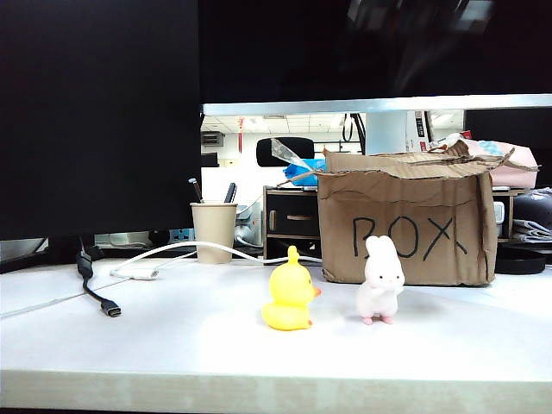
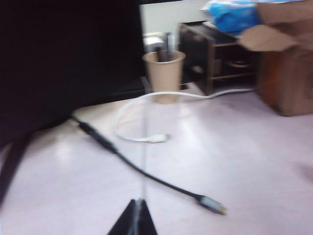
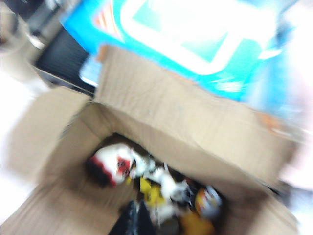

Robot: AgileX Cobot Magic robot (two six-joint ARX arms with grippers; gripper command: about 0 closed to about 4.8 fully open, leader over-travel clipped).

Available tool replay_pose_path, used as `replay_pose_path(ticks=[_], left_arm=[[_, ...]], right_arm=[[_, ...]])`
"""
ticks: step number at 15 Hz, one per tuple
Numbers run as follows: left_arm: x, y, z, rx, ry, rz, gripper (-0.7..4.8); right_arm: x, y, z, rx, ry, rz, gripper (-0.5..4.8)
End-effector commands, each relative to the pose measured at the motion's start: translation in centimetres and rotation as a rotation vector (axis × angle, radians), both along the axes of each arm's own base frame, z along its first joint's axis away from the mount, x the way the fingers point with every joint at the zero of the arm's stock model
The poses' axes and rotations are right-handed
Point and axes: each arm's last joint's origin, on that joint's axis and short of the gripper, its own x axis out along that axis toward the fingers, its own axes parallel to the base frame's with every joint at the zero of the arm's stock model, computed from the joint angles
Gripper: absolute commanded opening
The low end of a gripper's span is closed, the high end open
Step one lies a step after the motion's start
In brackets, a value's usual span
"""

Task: Put the doll that is least similar in size compared to the others into the paper box.

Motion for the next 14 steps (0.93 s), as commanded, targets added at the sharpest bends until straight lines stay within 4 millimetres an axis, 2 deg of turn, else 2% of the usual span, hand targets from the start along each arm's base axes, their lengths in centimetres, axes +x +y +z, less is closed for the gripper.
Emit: replay_pose_path(ticks=[1, 2, 3, 8, 14], left_arm=[[0.2, 0.7, 0.1, -0.001, -0.006, 0.073, -0.05], [0.2, 1.0, 0.1, -0.001, -0.006, 0.103, -0.05], [0.2, 1.4, 0.1, -0.001, -0.006, 0.143, -0.05], [0.3, 2.1, 0.1, 0.0, -0.005, 0.211, -0.05], [0.3, 2.0, 0.1, -0.001, -0.005, 0.206, -0.05]], right_arm=[[-5.2, -1.8, 3.8, 0.078, -0.045, 0.068, -0.06], [-7.7, -2.9, 5.0, 0.113, -0.101, 0.086, -0.06], [-11.6, -4.3, 5.6, 0.182, -0.156, 0.105, -0.06], [-21.6, -8.5, 3.6, 0.335, -0.343, 0.099, -0.06], [-26.9, -10.8, 2.3, 0.384, -0.473, 0.109, -0.05]])
